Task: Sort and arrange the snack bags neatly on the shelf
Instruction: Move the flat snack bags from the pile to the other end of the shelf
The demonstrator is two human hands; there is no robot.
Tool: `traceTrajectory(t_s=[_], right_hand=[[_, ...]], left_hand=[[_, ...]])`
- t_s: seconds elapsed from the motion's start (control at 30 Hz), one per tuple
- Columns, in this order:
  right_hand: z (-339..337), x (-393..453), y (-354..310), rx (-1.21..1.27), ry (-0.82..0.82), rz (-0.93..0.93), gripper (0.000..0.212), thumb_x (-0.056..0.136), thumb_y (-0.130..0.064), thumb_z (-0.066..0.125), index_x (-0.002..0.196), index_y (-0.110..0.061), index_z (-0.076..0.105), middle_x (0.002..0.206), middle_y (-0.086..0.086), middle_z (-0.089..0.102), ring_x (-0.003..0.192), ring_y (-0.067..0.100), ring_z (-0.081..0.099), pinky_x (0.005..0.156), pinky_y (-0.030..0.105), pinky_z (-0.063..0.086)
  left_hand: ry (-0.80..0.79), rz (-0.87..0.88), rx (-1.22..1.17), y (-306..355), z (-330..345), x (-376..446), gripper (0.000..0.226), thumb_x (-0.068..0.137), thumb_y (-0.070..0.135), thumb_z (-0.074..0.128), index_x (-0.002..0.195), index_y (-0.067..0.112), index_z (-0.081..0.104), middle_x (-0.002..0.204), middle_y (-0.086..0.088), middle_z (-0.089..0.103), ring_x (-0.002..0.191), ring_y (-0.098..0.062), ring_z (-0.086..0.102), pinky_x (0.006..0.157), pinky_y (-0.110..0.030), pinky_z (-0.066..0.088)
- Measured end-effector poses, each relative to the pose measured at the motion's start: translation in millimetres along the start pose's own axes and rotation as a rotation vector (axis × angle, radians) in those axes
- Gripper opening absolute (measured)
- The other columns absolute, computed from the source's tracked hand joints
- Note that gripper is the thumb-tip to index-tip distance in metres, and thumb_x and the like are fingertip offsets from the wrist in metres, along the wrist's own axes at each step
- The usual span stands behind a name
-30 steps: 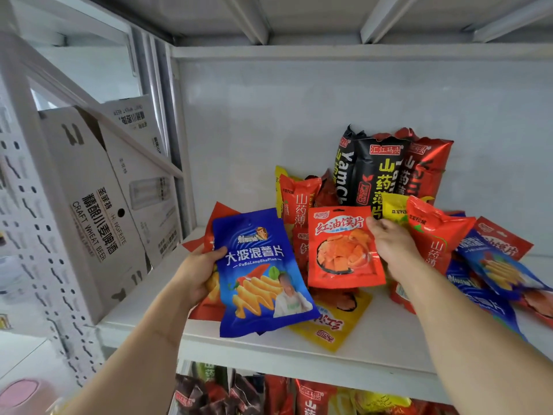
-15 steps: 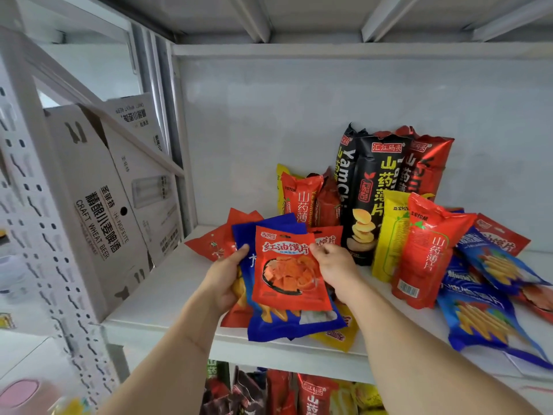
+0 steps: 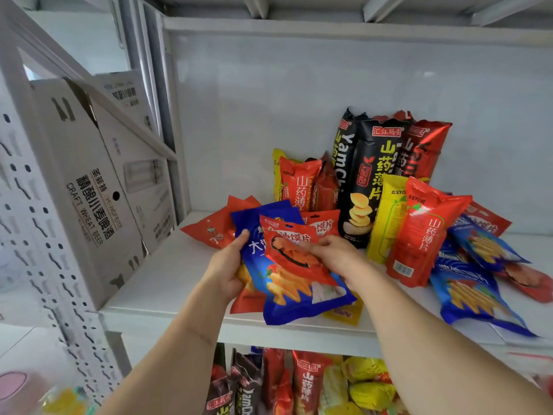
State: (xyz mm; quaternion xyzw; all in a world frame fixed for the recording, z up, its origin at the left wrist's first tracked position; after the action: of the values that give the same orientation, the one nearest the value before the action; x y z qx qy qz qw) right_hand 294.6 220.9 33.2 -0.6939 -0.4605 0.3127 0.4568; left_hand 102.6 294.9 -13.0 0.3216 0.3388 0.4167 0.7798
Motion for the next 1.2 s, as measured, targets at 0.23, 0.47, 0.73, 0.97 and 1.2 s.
traceTrajectory(t_s=[0.23,0.47,0.73,0.97,1.2], right_hand=[[-33.1,-20.9,6.5,0.046,0.084,0.021,0.037,0.073,-0.050,0.080,0.087,-0.020,0.067,0.089,0.001,0.075,0.083,0.021,0.072,0.081,0.041,0.059],[-98.3,-89.1,8.6,0.062,0.118,-0.028,0.035,0.075,-0.044,0.081,0.092,-0.016,0.067,0.084,-0.002,0.074,0.078,0.015,0.072,0.069,0.032,0.060],[-248.8,-202.0,70.5,0.037,0.265,0.042,0.068,0.050,-0.065,0.083,0.096,-0.017,0.068,0.092,0.001,0.076,0.087,0.024,0.073,0.085,0.050,0.057],[-390.3,-258.8,134.7,0.062,0.396,0.106,0.035,0.076,-0.043,0.080,0.093,-0.018,0.064,0.087,0.002,0.074,0.074,0.017,0.072,0.065,0.033,0.057],[-514.6,-233.0,197.9,0.058,0.537,0.170,0.040,0.073,-0.043,0.083,0.095,-0.015,0.066,0.089,0.006,0.075,0.082,0.025,0.073,0.083,0.048,0.059]], left_hand=[[-0.095,0.017,-0.022,-9.3,39.5,-20.8,0.032,0.099,0.032,0.059,0.114,0.005,0.068,0.100,-0.016,0.077,0.079,-0.027,0.075,0.063,-0.039,0.063],[-0.095,0.070,-0.009,-45.6,87.8,-65.2,0.038,0.096,0.032,0.063,0.122,0.005,0.066,0.113,-0.016,0.074,0.097,-0.030,0.073,0.078,-0.043,0.061],[-0.168,0.028,0.046,-153.9,216.6,-129.2,0.036,0.096,0.033,0.065,0.117,0.004,0.067,0.097,-0.012,0.078,0.078,-0.024,0.075,0.064,-0.037,0.062],[-0.282,-0.079,0.083,-263.6,351.7,-142.1,0.041,0.098,0.033,0.062,0.125,0.003,0.065,0.109,-0.017,0.075,0.097,-0.031,0.073,0.079,-0.044,0.062],[-0.348,-0.130,0.097,-337.4,469.7,-86.7,0.034,0.096,0.033,0.064,0.113,0.004,0.068,0.100,-0.016,0.077,0.087,-0.030,0.074,0.079,-0.046,0.061]])
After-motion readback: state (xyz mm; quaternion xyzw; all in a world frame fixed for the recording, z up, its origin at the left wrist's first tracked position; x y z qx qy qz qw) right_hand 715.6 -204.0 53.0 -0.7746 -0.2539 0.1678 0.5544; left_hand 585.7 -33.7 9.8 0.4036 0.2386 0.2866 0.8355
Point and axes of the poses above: each hand's wrist, its own x-axis towards the middle knuckle, its own z-axis out of the palm, y = z × x, the point moved 9 cm from there along x, towards the middle knuckle
